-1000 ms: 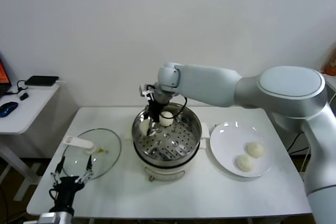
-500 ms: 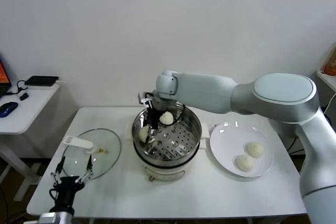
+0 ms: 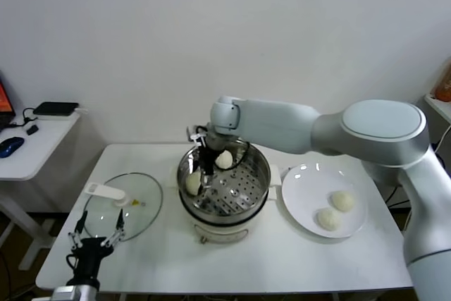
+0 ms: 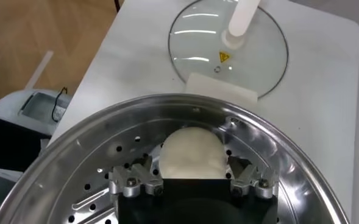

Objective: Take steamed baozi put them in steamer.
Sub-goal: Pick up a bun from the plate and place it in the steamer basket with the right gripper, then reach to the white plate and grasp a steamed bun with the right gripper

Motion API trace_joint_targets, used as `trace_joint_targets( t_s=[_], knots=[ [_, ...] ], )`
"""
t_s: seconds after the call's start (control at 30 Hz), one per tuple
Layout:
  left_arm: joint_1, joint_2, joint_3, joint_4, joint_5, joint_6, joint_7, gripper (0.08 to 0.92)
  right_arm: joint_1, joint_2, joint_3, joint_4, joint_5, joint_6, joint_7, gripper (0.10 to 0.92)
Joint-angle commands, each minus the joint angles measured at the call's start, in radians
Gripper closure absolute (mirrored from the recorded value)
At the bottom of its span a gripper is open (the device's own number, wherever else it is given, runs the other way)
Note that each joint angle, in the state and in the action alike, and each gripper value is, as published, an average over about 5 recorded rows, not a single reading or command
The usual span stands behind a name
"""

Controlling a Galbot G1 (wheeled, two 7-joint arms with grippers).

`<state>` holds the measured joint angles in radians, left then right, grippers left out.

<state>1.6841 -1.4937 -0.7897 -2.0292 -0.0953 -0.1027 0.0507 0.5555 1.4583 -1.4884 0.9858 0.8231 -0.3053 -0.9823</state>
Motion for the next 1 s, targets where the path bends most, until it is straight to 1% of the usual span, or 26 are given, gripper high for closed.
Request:
trace_joint_targets(
  t_s=[0.03, 0.3, 0.47, 0.63, 0.87, 1.0],
  knots=[
    [0.002, -0.001, -0.001, -0.001, 0.0, 0.001, 0.0, 0.177, 0.028, -0.02, 0.001, 0.019, 0.01, 0.002, -0.006, 0.203],
    [0.004, -0.004, 0.002, -0.004, 0.0, 0.003, 0.0, 0.177, 0.215, -0.179, -0.064, 0.164, 0.064, 0.025, -0.056, 0.203],
    [0.003, -0.003, 0.006, -0.003, 0.003, 0.004, 0.001, 0.177, 0.332, -0.339, -0.123, 0.27, 0.075, 0.051, -0.088, 0.203],
    [0.002, 0.0, 0.01, -0.002, 0.001, 0.005, 0.001, 0.177, 0.43, -0.493, -0.207, 0.353, 0.042, 0.077, -0.112, 0.203],
    [0.007, 0.006, 0.031, -0.014, -0.003, 0.009, 0.002, 0.177, 0.434, -0.686, -0.278, 0.437, -0.143, 0.099, -0.13, 0.203],
    [0.008, 0.002, 0.032, -0.017, 0.01, 0.009, 0.003, 0.177, 0.386, -0.768, -0.298, 0.44, -0.307, 0.154, -0.147, 0.203]
  ],
)
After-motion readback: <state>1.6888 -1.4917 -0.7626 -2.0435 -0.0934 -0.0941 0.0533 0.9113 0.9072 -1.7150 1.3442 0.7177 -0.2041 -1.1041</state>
